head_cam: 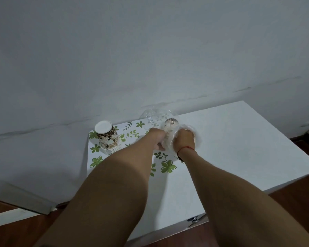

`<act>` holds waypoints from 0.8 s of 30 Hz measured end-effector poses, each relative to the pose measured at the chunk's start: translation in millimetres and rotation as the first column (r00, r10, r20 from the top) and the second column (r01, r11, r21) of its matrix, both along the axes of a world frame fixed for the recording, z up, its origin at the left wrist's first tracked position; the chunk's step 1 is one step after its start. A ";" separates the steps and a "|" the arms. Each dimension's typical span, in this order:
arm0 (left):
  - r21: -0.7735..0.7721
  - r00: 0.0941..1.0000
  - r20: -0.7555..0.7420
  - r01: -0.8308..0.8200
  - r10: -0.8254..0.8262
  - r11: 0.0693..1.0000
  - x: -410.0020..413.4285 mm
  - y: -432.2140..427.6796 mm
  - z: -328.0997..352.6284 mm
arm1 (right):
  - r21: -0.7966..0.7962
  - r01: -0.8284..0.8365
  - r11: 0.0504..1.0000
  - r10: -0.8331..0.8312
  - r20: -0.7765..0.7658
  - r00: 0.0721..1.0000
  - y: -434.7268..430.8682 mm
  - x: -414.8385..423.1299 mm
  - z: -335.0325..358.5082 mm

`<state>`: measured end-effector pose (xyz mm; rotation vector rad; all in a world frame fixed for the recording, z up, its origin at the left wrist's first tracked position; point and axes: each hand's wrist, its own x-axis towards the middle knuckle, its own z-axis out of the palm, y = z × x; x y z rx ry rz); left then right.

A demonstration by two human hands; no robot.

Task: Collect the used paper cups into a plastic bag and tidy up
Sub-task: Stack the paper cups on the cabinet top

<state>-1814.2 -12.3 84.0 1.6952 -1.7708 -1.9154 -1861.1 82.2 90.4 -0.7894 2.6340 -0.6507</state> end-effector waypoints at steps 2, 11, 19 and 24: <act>-0.025 1.000 0.004 0.001 -0.001 1.000 -0.3 -0.7 -3.1 | -0.018 0.007 1.000 -0.007 0.013 1.000 0.0 2.1 4.2; -0.214 0.995 0.036 -0.083 0.093 0.973 2.2 -13.4 -24.1 | -0.080 -0.132 0.988 0.137 0.059 0.989 35.7 7.5 4.4; -0.250 0.988 -0.139 -0.105 0.072 0.963 2.5 18.0 -6.3 | -0.292 0.053 0.955 0.004 0.193 0.981 68.0 14.1 8.8; 0.188 0.975 -0.100 -0.175 0.196 0.966 22.8 43.4 14.3 | -0.322 0.280 0.904 -0.131 0.416 0.900 67.0 11.8 13.6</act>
